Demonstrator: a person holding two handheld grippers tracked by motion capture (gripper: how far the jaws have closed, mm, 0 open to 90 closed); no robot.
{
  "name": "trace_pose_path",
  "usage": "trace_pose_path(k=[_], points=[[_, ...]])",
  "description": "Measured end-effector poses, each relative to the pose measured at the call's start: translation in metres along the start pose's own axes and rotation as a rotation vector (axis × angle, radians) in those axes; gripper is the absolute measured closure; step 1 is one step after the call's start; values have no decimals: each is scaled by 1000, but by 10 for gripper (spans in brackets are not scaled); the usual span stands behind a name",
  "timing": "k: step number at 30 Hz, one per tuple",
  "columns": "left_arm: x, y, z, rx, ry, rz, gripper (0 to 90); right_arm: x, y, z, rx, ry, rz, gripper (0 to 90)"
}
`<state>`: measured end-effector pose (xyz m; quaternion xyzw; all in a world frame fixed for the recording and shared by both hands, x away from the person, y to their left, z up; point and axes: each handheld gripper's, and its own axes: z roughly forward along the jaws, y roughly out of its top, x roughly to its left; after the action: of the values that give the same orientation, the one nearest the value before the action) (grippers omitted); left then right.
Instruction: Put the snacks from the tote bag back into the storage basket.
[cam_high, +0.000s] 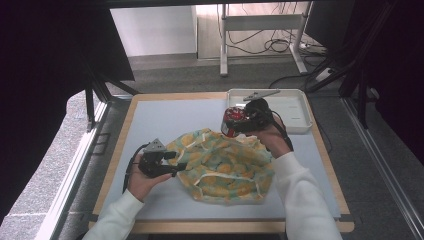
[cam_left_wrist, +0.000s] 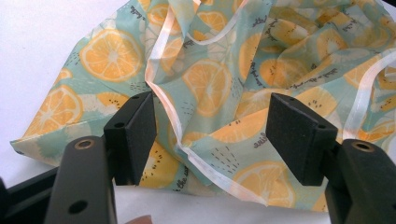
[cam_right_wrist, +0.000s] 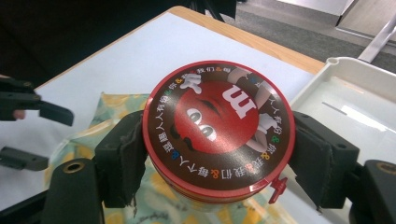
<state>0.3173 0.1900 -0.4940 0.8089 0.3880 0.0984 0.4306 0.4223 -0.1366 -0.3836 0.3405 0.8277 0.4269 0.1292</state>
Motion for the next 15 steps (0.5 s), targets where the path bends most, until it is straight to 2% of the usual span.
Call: trace_pose_path(k=[10, 15], points=[[0, 0, 1, 2, -4, -5, 341, -23, 8, 14, 16, -37, 18, 260], [0, 0, 1, 4, -4, -5, 341, -36, 12, 21, 20, -71, 33, 260]])
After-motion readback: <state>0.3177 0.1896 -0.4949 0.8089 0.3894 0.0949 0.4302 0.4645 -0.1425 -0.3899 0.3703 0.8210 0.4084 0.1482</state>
